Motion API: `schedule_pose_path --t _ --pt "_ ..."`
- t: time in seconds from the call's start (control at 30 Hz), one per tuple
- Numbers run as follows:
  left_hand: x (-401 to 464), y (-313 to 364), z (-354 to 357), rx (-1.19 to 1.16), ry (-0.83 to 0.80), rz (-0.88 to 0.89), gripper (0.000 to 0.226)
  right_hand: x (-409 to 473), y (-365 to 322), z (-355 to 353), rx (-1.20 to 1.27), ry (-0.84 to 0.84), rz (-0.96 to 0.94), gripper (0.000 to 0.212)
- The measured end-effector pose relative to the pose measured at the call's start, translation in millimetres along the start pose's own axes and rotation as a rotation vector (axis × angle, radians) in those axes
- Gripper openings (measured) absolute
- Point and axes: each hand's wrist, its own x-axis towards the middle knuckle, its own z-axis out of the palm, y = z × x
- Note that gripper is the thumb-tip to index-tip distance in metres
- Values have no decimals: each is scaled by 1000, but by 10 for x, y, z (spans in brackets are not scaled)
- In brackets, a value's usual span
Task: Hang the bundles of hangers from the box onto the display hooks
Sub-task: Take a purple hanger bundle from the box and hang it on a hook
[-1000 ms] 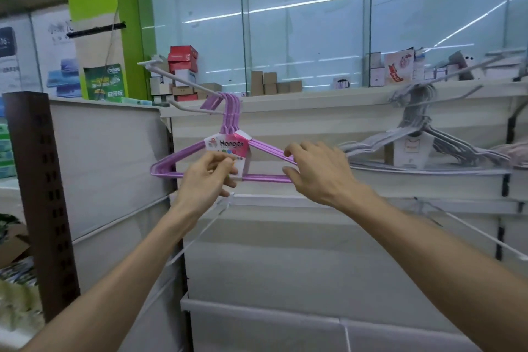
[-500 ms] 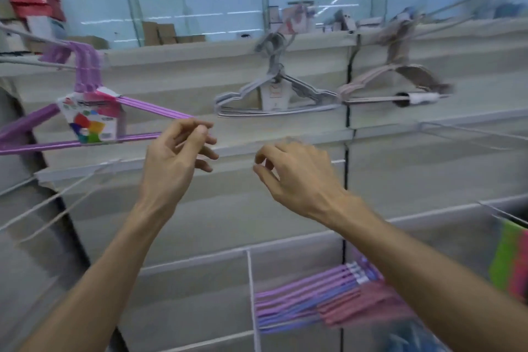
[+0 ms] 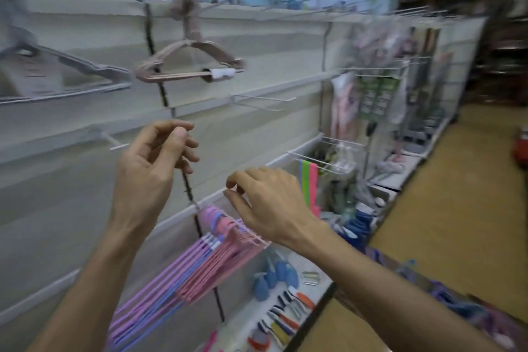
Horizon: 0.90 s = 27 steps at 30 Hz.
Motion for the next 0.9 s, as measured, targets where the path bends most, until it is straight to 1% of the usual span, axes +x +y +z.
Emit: schedule_pose_path --t 0.23,0.33,0.47,0.63,0.9 --pt "88 -87 990 -154 -147 -18 16 -557 779 -410 -203 31 192 18" --pt "58 -158 1395 -213 -222 -35 17 -851 1090 -588 -292 15 287 18" --pt "-40 -210 1883 -278 -329 -52 18 -1222 1448 -841 -354 -4 393 21" --pt "-178 -240 2332 -333 -418 -71 18 -1623 1795 -993 -441 -54 528 24" --pt "-436 -453 2871 -373 -537 -150 17 -2173 2170 -1008 -468 -103 744 23"
